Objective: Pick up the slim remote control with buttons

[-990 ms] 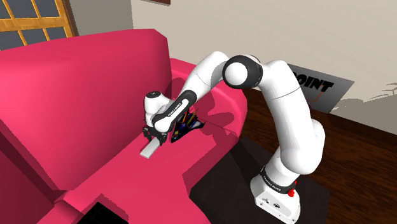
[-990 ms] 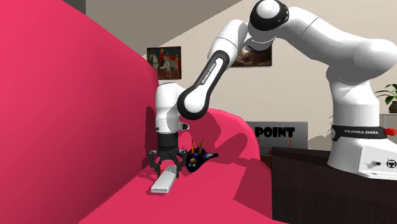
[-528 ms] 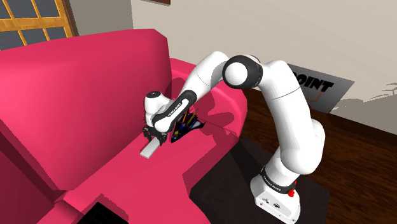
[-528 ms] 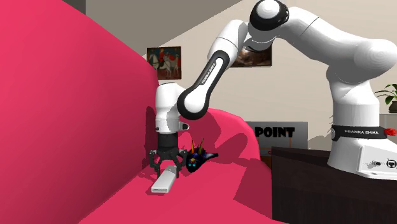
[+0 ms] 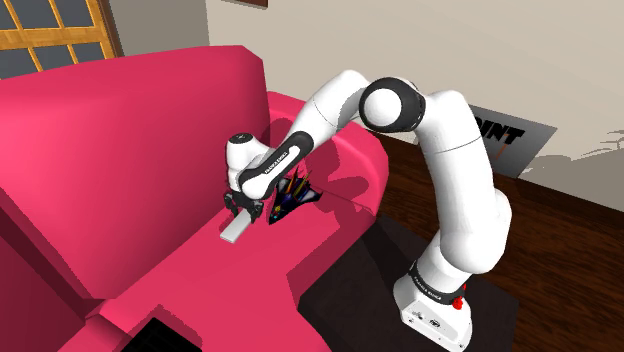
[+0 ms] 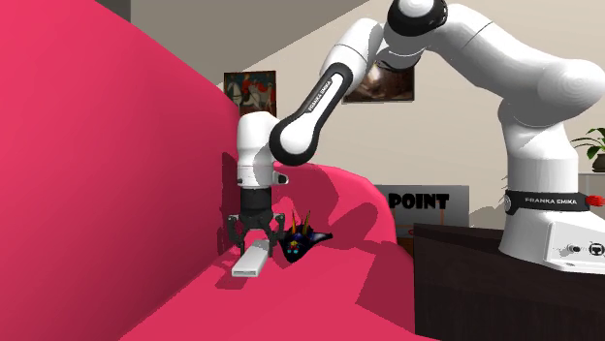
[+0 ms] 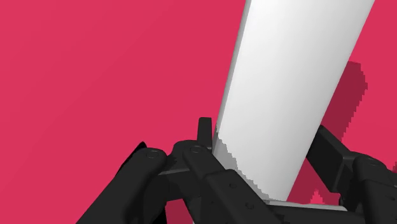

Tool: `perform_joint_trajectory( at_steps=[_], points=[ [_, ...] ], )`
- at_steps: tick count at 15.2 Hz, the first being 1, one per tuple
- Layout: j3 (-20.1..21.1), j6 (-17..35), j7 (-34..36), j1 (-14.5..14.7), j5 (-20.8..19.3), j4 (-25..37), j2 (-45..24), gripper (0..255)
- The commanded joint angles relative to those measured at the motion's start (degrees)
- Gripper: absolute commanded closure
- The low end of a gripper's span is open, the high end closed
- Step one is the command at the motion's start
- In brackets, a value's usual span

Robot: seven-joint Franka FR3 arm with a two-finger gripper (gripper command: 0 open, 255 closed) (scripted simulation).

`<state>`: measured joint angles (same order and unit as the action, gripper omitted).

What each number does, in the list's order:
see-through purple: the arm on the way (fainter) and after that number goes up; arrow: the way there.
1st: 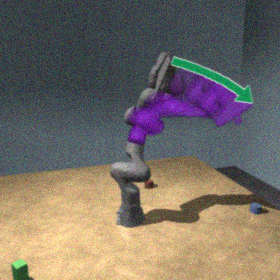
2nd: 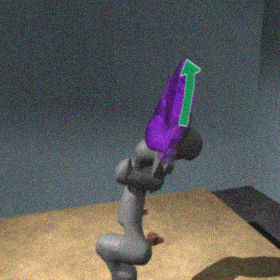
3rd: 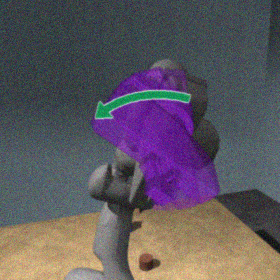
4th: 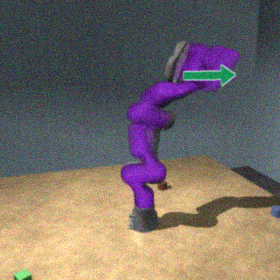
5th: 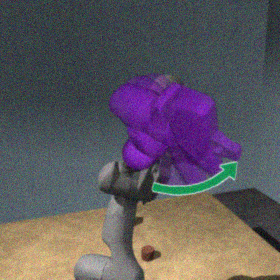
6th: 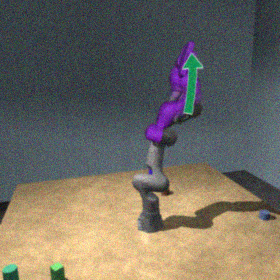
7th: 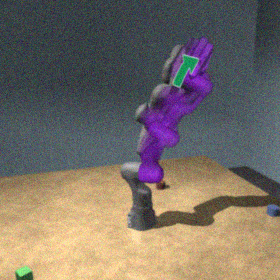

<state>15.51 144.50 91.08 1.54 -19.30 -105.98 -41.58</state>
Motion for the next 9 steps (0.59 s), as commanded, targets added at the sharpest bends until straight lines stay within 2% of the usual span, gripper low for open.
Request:
perform_joint_trajectory(
  at_steps=[1, 9],
  points=[
    [0.48, -0.94, -0.27, -0.36, 0.44, -0.52, 1.47, 255],
    [1.78, -3.79, -1.16, -1.32, 1.80, -1.47, 5.28, 255]
  ],
)
